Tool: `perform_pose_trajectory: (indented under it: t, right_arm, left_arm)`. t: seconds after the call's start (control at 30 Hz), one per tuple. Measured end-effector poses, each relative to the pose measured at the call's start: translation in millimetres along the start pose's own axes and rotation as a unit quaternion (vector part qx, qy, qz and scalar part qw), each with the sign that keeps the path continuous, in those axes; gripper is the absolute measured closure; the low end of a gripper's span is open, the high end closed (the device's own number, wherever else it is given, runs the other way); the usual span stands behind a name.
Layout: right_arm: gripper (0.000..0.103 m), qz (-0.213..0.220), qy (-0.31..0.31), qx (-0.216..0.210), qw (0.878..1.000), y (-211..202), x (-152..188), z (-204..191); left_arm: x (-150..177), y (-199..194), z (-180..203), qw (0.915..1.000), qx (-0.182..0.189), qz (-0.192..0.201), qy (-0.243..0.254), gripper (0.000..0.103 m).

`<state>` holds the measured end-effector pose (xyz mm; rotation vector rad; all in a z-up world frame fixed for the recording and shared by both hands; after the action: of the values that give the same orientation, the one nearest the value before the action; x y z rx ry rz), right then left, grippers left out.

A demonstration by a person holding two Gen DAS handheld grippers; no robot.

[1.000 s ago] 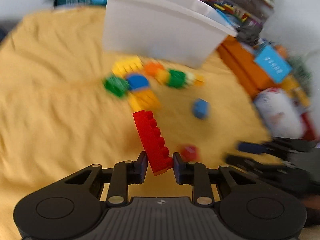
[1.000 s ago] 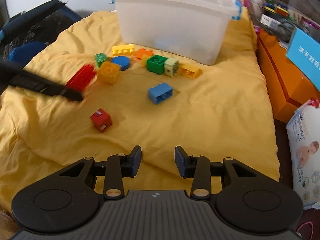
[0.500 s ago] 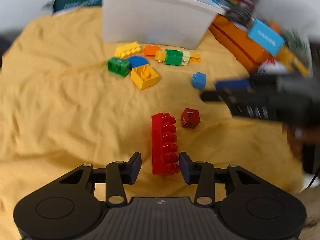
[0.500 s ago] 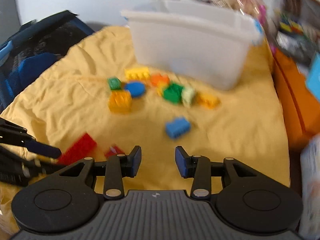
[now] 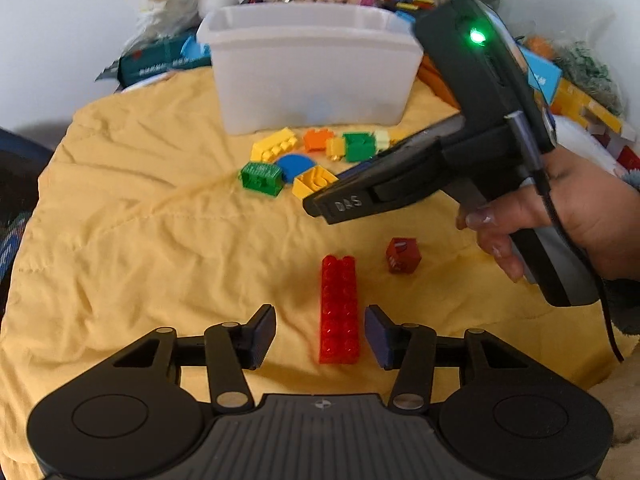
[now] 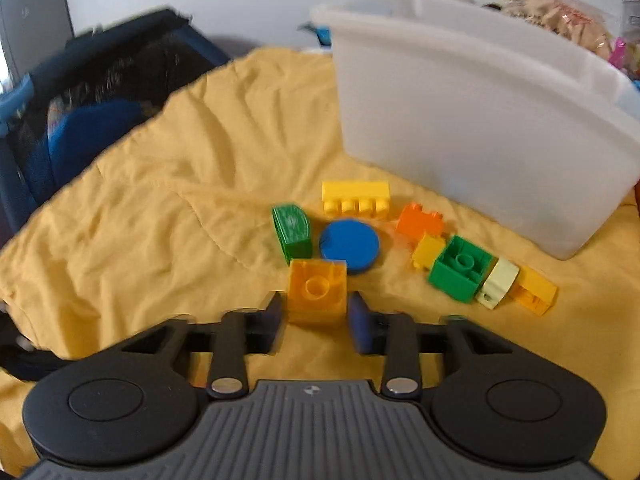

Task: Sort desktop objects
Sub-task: 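Grasp the yellow square brick with right tool while left tool holds red brick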

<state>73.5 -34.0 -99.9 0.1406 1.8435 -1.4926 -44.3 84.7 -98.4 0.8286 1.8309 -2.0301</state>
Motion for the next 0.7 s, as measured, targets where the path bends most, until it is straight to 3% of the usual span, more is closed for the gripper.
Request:
perform_pose_trajectory:
  t: [0.2, 0.33, 0.43, 0.53, 0.6, 0.7]
  right_arm:
    - [0.068, 0.013, 0.016, 0.006, 1.000, -59, 29, 25]
    - [0.068, -0.012, 0.029, 0.033, 0.999, -83, 60, 37]
    - [0.066, -0.024, 0.021, 0.044, 0.999, -85, 82, 36]
    - [0.060, -0.025, 0.031, 0.061, 0.997, -88, 93, 40]
    - [0.060, 0.000, -0.004, 0.081, 0.997, -99, 94, 35]
    - [0.064, 0.032, -0.075, 0.061, 0.995, -109, 92, 18]
  left_arm:
    - [-5, -3, 26, 0.9971, 0.003, 0.022, 0.073, 0.050]
    - [-1, 17, 41, 0.9919, -0.031, 0.003, 0.123, 0.050]
    - [1, 27, 38, 0.9906, -0.054, -0.006, 0.125, 0.051]
    - [2, 32, 32, 0.9937, -0.046, -0.018, 0.101, 0.055]
    - [3, 34, 29, 0.9962, -0.028, -0.029, 0.078, 0.062]
    - [4, 34, 31, 0.9968, -0.024, -0.026, 0.071, 0.062]
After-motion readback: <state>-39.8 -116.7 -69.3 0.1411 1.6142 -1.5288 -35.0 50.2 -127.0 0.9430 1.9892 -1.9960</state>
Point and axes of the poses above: each gripper's, at about its wrist camera, not at the fingertips, and y roughly the way its jaws point, z to its right, x to its underside, the point moved 3 cm from there along y, roughly the way its jaws point, and after that the axes turned 4 degrees about -z, right-handed, at the moved point
